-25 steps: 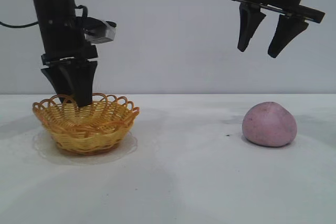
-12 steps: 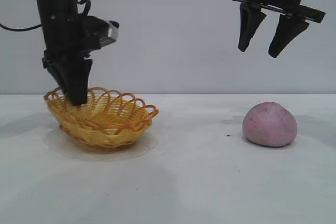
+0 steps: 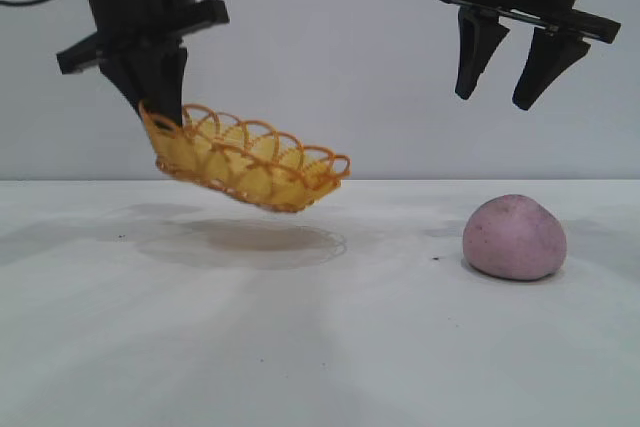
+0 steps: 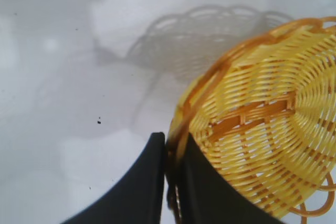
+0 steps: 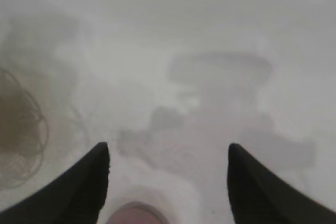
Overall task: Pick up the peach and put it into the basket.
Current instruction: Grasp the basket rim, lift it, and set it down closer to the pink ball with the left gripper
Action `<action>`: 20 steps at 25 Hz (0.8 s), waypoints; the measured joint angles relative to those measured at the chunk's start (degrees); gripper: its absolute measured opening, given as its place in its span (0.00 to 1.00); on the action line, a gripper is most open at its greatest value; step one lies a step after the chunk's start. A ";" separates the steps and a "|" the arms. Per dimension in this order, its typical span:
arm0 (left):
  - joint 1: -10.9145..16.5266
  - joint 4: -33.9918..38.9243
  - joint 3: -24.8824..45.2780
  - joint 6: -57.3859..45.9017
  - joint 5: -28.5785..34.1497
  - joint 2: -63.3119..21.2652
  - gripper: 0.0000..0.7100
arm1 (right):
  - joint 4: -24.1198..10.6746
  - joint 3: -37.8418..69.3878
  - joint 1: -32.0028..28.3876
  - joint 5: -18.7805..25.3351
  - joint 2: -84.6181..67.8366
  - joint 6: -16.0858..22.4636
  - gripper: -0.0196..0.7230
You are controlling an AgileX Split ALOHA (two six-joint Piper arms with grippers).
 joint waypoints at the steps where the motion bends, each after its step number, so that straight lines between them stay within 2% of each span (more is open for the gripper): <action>1: 0.00 -0.26 0.87 -0.49 0.00 -0.76 0.00 | -0.05 0.00 0.00 -0.11 0.00 0.00 0.59; 4: 0.00 -2.67 5.55 -0.84 0.00 -3.11 0.00 | -0.05 0.00 0.00 -0.49 0.00 0.00 0.59; 7: 0.00 -6.56 13.49 -0.89 -1.84 -5.95 0.00 | -0.05 0.00 0.00 -0.72 0.00 0.00 0.59; 13: 0.00 -19.15 31.32 2.47 -18.15 -11.77 0.00 | -0.14 0.00 0.00 -0.75 0.00 0.00 0.59; 17: 0.00 -27.12 37.70 7.30 -24.58 -11.48 0.00 | -0.14 0.00 0.00 -0.85 0.00 0.00 0.59; 20: 0.00 -31.51 38.64 10.56 -26.15 -9.81 0.00 | -0.14 0.00 0.00 -0.97 0.00 0.00 0.59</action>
